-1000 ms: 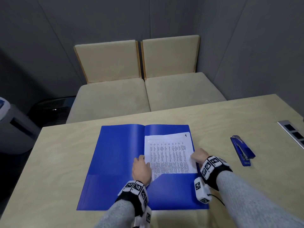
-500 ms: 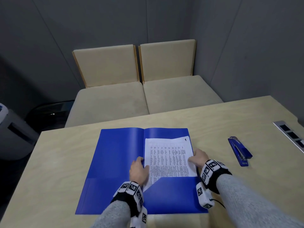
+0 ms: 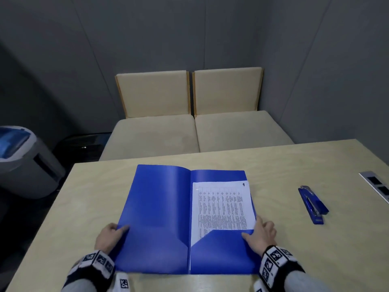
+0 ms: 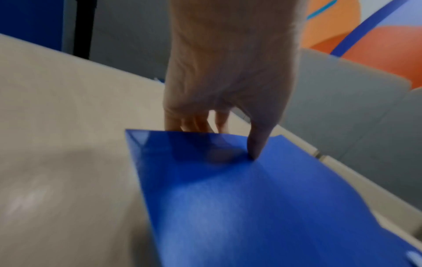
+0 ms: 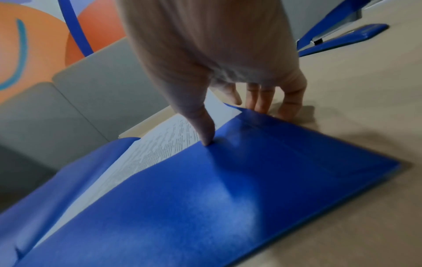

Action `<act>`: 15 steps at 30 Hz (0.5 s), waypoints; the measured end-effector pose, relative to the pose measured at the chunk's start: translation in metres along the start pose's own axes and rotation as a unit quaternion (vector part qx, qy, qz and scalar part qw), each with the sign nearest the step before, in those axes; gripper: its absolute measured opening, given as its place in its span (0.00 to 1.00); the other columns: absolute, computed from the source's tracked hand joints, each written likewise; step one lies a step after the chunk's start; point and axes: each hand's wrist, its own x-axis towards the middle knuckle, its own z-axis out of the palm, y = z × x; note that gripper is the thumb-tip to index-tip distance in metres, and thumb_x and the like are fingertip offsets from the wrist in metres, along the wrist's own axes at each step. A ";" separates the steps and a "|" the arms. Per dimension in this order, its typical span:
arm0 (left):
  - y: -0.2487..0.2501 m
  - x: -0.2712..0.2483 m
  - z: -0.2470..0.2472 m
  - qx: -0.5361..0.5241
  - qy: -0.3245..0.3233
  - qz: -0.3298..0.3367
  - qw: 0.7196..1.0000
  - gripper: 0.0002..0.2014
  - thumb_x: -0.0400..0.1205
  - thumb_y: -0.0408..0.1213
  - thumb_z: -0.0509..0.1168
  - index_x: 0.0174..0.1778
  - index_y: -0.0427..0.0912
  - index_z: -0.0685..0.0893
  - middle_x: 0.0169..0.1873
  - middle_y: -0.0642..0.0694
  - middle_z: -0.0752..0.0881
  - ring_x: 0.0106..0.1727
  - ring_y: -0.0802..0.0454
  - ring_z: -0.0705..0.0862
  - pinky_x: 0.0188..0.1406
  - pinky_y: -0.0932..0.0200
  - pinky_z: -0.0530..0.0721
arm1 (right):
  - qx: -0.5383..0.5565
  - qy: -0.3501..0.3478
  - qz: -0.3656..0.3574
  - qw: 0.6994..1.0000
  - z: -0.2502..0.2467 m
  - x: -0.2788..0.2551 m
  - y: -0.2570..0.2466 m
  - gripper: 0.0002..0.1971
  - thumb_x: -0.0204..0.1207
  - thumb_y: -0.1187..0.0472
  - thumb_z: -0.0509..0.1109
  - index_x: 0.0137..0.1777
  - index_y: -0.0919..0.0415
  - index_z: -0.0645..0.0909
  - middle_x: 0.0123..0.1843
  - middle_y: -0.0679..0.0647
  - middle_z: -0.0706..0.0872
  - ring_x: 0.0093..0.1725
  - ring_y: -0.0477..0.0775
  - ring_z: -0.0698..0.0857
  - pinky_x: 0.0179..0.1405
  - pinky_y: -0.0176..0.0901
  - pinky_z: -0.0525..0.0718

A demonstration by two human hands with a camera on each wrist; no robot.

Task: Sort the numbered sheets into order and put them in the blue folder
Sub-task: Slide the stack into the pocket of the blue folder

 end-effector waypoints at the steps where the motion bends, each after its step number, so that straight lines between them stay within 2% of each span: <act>1: 0.013 -0.005 -0.010 0.007 -0.009 0.034 0.999 0.13 0.75 0.46 0.73 0.43 0.39 0.84 0.41 0.37 0.90 0.44 0.41 0.87 0.48 0.49 0.83 | -0.005 0.002 -0.002 1.000 -0.001 0.003 -0.002 0.37 0.71 0.49 0.72 0.77 0.52 0.59 0.69 0.60 0.63 0.70 0.63 0.66 0.65 0.51 0.74; 2: 0.027 -0.008 -0.021 0.012 -0.018 0.077 0.997 0.08 0.77 0.42 0.71 0.45 0.42 0.84 0.43 0.37 0.90 0.45 0.41 0.87 0.48 0.50 0.83 | -0.005 -0.002 -0.007 1.000 -0.003 0.006 -0.005 0.36 0.71 0.50 0.73 0.76 0.53 0.60 0.69 0.60 0.63 0.70 0.63 0.66 0.65 0.51 0.73; 4: 0.066 -0.027 -0.047 0.029 -0.026 0.161 0.986 0.05 0.81 0.41 0.67 0.49 0.44 0.84 0.43 0.41 0.89 0.44 0.43 0.86 0.40 0.54 0.81 | 0.004 -0.007 -0.026 1.000 -0.007 0.014 -0.011 0.32 0.71 0.51 0.73 0.74 0.55 0.65 0.68 0.61 0.65 0.69 0.64 0.67 0.68 0.48 0.71; 6: 0.106 -0.051 -0.063 0.006 -0.064 0.234 0.970 0.09 0.84 0.43 0.62 0.51 0.43 0.84 0.42 0.42 0.87 0.40 0.48 0.84 0.37 0.57 0.78 | 0.047 -0.019 -0.050 0.997 -0.013 0.023 -0.018 0.29 0.71 0.52 0.72 0.72 0.57 0.71 0.68 0.63 0.70 0.68 0.65 0.72 0.69 0.46 0.71; 8: 0.140 -0.081 -0.061 -0.061 -0.145 0.272 0.949 0.16 0.87 0.47 0.55 0.54 0.44 0.86 0.49 0.46 0.87 0.44 0.51 0.84 0.42 0.58 0.80 | 0.118 -0.041 -0.072 0.990 -0.016 0.037 -0.020 0.25 0.71 0.51 0.70 0.67 0.61 0.77 0.65 0.64 0.80 0.64 0.64 0.79 0.67 0.48 0.75; 10: 0.169 -0.111 -0.043 -0.086 -0.207 0.305 0.926 0.19 0.88 0.50 0.51 0.58 0.51 0.87 0.57 0.57 0.85 0.56 0.61 0.83 0.54 0.64 0.77 | 0.207 -0.070 -0.066 0.974 -0.017 0.050 -0.019 0.19 0.76 0.55 0.68 0.62 0.66 0.81 0.57 0.63 0.87 0.57 0.63 0.84 0.60 0.50 0.81; 12: 0.181 -0.126 -0.002 -0.073 -0.262 0.320 0.907 0.19 0.88 0.48 0.51 0.61 0.50 0.87 0.60 0.61 0.83 0.63 0.65 0.79 0.59 0.73 0.72 | 0.298 -0.097 -0.035 0.949 -0.019 0.057 -0.016 0.16 0.79 0.54 0.64 0.59 0.64 0.81 0.41 0.56 0.88 0.39 0.56 0.85 0.37 0.44 0.82; 13: 0.182 -0.127 0.022 -0.061 -0.275 0.320 0.905 0.17 0.88 0.46 0.53 0.61 0.47 0.86 0.61 0.58 0.83 0.65 0.62 0.79 0.61 0.74 0.72 | 0.341 -0.099 -0.023 0.935 -0.024 0.056 -0.017 0.14 0.81 0.54 0.62 0.57 0.64 0.81 0.35 0.53 0.84 0.33 0.53 0.81 0.29 0.40 0.78; 14: 0.178 -0.123 0.047 -0.032 -0.256 0.322 0.911 0.15 0.87 0.44 0.56 0.63 0.47 0.84 0.63 0.53 0.82 0.68 0.57 0.78 0.64 0.70 0.73 | 0.368 -0.104 -0.011 0.924 -0.029 0.056 -0.016 0.13 0.83 0.54 0.59 0.55 0.63 0.79 0.34 0.53 0.81 0.33 0.53 0.79 0.27 0.38 0.75; 15: 0.172 -0.116 0.071 0.033 -0.214 0.327 0.920 0.16 0.86 0.46 0.59 0.67 0.49 0.80 0.67 0.49 0.78 0.73 0.51 0.74 0.69 0.61 0.73 | 0.388 -0.101 -0.007 0.916 -0.038 0.051 -0.017 0.13 0.84 0.53 0.58 0.56 0.62 0.78 0.38 0.54 0.81 0.38 0.55 0.80 0.31 0.40 0.76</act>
